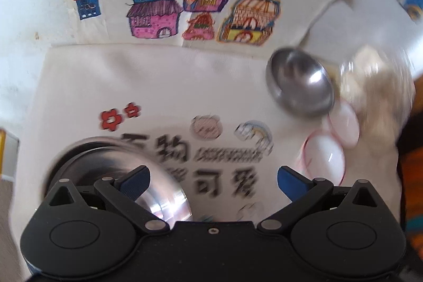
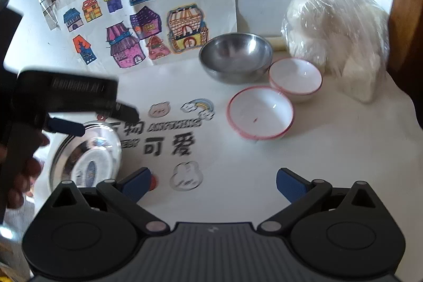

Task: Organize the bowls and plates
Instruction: 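Move both grippers to the deep steel bowl and close around its rim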

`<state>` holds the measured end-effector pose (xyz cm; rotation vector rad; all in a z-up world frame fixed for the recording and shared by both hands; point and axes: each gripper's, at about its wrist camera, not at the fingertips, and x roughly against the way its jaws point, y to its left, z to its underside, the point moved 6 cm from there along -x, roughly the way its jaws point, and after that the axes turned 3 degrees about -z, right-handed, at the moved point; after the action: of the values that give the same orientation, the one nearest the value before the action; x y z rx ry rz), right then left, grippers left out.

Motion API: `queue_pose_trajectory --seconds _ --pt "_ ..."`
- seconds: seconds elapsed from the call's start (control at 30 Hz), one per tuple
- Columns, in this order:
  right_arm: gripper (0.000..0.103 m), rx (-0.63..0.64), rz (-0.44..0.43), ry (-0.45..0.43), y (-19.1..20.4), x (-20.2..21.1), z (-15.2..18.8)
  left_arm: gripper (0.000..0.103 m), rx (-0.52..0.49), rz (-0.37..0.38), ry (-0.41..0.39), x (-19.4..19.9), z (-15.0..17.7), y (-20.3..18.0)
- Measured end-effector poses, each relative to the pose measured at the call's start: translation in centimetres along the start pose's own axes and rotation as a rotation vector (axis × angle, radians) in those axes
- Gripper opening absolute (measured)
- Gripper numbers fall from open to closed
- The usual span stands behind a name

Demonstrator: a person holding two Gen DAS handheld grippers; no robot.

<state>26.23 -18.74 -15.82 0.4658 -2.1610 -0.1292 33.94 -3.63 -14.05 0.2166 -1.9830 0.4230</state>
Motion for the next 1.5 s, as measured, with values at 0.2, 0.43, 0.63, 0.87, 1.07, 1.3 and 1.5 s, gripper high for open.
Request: queue_pose_trajectory --seconds 0.2,0.43,0.63,0.87,1.07,1.3,1.5 --pt "0.103 0.093 -0.053 -0.025 -4.9 -1.9 -2.9 0.102 0.04 -0.044 -0.039 -2.5 -2.9 -4.8" --pt "0.103 0.209 -0.167 -0.087 -8.6 -4.9 -7.5 0.102 0.025 -0.075 -0.029 -5.4 -5.5 -7.6" --pt "0.099 0.236 -0.217 -0.123 -9.8 -6.7 -10.5 0.102 0.008 -0.112 -0.014 -7.2 -7.0 -8.0" --pt "0.088 0.217 -0.27 -0.092 -10.0 -8.6 -11.9 0.102 0.028 -0.156 -0.004 -8.2 -7.7 -7.6" --pt "0.088 0.241 -0.262 -0.1 -9.7 -9.5 -12.8 0.102 0.036 -0.168 0.023 -8.9 -7.7 -7.4" --pt "0.082 0.216 -0.249 -0.078 -10.1 -11.0 -13.5 0.099 0.068 -0.198 0.048 -9.6 -7.6 -7.3" --pt "0.069 0.24 -0.247 -0.073 -9.4 -11.7 -13.6 0.091 0.069 -0.218 0.034 -9.5 -7.9 -7.3"
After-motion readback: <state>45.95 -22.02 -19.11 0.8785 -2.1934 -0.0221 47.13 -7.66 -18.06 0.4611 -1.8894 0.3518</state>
